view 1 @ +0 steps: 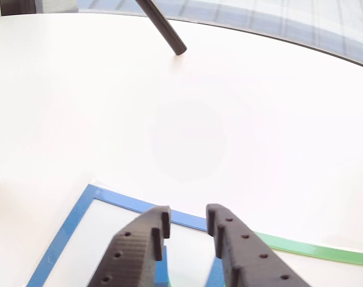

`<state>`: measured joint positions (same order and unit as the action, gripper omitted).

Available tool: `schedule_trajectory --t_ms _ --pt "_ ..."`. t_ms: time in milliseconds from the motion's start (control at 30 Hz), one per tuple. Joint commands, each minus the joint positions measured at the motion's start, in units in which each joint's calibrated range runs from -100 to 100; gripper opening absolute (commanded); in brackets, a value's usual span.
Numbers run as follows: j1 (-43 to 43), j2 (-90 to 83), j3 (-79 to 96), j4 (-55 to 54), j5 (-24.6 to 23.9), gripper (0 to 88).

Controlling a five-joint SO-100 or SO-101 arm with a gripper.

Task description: Tower of hanoi

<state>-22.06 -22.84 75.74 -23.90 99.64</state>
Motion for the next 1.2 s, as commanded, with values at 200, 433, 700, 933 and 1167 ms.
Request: schedule_trajectory --t_ms 200,433,700,933,1167 --pt "11.70 -36.87 -2.47 46.74 0.36 1.2" --pt "20.24 -41.39 -22.74 79.21 0.36 1.2" --pt "30.02 -40.43 -44.01 103.82 0.36 1.2" --pt "42.48 -39.86 -56.74 116.21 0.36 1.8" --pt "53.89 -40.91 -61.56 121.47 0.36 1.2"
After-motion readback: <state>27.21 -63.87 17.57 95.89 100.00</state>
